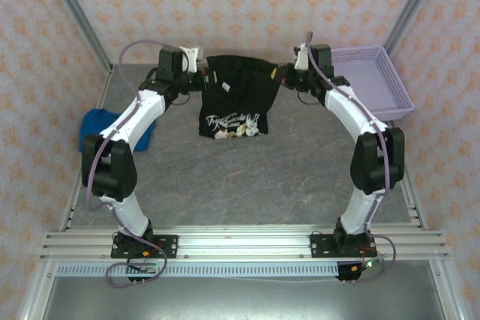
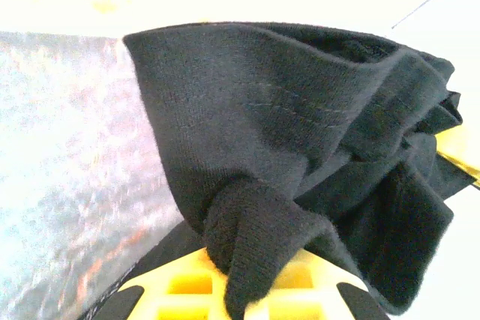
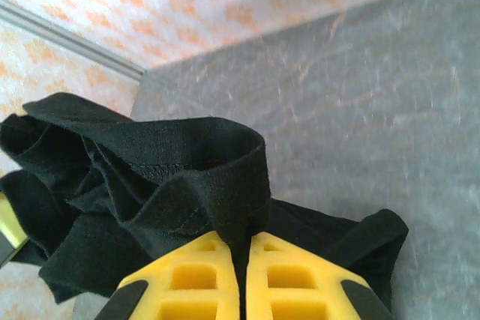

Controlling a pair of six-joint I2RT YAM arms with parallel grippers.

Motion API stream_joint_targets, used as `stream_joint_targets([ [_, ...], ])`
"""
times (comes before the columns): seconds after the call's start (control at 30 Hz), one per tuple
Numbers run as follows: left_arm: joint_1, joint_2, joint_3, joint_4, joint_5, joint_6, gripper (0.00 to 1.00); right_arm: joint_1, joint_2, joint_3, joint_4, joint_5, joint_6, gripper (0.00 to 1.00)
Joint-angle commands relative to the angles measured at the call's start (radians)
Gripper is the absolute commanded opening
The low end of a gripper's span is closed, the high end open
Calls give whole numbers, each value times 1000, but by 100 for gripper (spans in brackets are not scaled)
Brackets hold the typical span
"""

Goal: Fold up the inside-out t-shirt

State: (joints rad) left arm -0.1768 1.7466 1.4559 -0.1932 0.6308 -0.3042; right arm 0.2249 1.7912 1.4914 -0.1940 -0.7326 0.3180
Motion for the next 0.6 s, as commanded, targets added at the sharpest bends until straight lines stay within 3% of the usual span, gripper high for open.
stream_joint_targets([
  [0.0, -13, -51, -62, 104, 6, -30, 0, 10, -90, -58, 117, -31, 3, 0],
  [0.27, -13, -33, 86, 28, -79, -10, 0, 6, -83, 61, 105, 102, -6, 0],
  [0.43, -11, 69, 265, 22, -166, 3, 0, -11, 36, 262, 105, 154, -17, 0],
  [0.57, -10, 179, 462, 22, -187, -6, 0, -16, 147, 493, 82, 110, -8, 0],
])
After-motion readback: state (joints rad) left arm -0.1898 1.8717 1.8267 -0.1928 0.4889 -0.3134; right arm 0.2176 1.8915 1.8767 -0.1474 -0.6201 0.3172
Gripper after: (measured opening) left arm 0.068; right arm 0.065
